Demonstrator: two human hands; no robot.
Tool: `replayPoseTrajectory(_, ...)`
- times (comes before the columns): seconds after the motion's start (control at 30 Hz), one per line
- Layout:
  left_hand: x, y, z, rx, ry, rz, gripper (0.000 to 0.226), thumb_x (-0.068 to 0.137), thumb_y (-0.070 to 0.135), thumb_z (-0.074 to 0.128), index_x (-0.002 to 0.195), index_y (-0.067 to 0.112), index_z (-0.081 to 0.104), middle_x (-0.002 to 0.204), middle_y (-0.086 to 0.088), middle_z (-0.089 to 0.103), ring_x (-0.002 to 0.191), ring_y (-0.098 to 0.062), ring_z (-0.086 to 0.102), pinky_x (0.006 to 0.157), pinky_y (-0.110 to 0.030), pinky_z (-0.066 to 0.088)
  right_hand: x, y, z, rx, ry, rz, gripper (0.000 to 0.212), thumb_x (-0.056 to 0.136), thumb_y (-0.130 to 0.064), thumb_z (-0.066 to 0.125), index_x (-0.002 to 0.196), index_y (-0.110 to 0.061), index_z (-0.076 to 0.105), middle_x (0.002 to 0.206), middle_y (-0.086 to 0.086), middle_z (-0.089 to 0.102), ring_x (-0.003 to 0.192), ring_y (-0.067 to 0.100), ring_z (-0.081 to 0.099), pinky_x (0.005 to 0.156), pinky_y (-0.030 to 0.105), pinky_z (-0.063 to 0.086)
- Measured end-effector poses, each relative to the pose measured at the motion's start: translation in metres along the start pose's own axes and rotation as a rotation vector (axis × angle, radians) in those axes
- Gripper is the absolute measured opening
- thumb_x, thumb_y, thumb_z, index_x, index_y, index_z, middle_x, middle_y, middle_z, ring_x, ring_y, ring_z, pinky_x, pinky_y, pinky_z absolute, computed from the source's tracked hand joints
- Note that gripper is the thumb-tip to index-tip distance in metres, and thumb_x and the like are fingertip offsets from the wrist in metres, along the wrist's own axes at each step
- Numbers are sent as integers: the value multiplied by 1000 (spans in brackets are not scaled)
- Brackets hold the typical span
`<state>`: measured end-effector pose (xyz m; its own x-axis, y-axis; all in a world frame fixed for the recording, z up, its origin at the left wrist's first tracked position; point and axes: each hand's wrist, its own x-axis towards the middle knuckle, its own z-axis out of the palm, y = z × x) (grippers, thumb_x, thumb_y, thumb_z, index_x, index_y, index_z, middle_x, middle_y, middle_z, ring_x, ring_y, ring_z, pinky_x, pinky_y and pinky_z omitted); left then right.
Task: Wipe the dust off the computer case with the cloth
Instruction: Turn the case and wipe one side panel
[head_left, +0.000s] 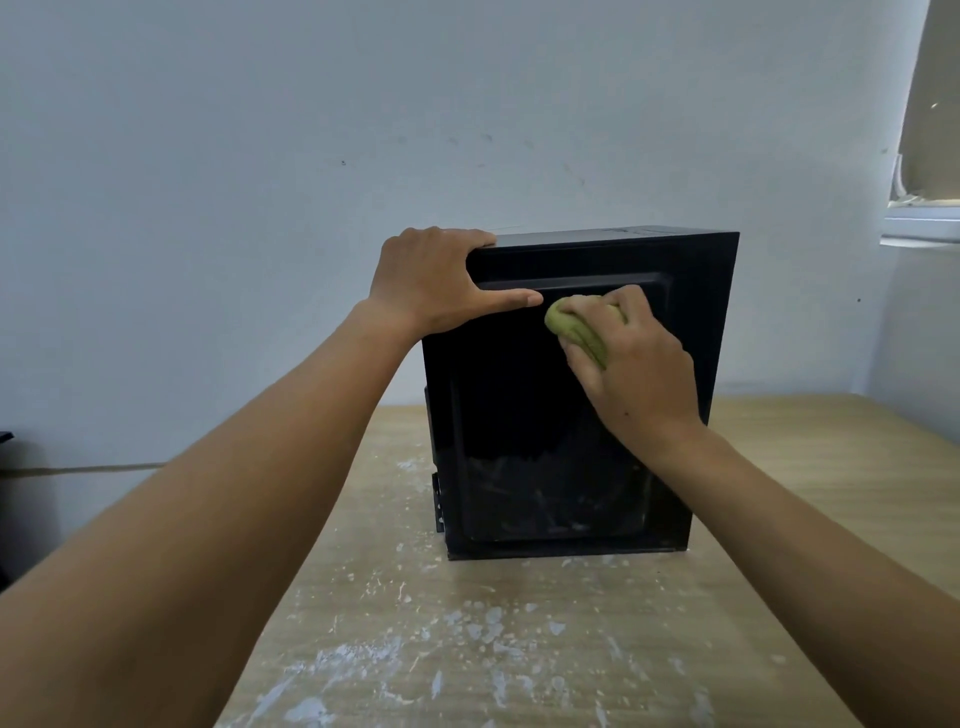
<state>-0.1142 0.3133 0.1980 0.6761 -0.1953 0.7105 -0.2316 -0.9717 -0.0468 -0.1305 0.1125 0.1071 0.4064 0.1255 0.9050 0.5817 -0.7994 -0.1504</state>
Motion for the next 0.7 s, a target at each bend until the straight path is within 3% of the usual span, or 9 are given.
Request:
replayPoseTrajectory(0.27,-1,3,-2,8,-26,-24,92,59,92,49,129,32,61,124,9,67,114,-22,61,90,-32,42,-30,7,8,23,-60,-64,25,90,-33,63,112,-22,64,101,2,55,73,17,57,48,25,47)
replayPoseTrajectory(0.4,-1,2,-3,7,-46,-35,96,58,93,46,130,32,61,126,9,66,116,-22,60,93,-34,43,-65,15,21,-40,-188,-95,28,87,-31,68,113,-23,63,99,2,54,72,18,57,43,27,48)
replayPoseTrajectory(0.6,-2,3,-3,-1,-44,-37,97,56,94,43,129,32,61,124,11,67,114,-21,61,91,-33,43,-100,23,33,-123,-353,-148,37,74,-24,80,106,-21,62,97,2,55,67,19,56,37,18,32)
replayPoseTrajectory(0.7,-1,3,-3,0,-41,-34,97,56,94,42,128,32,62,121,10,68,112,-21,62,87,-32,41,-94,26,29,-135,-331,-153,35,75,-23,79,106,-22,63,96,3,54,67,19,55,36,21,36)
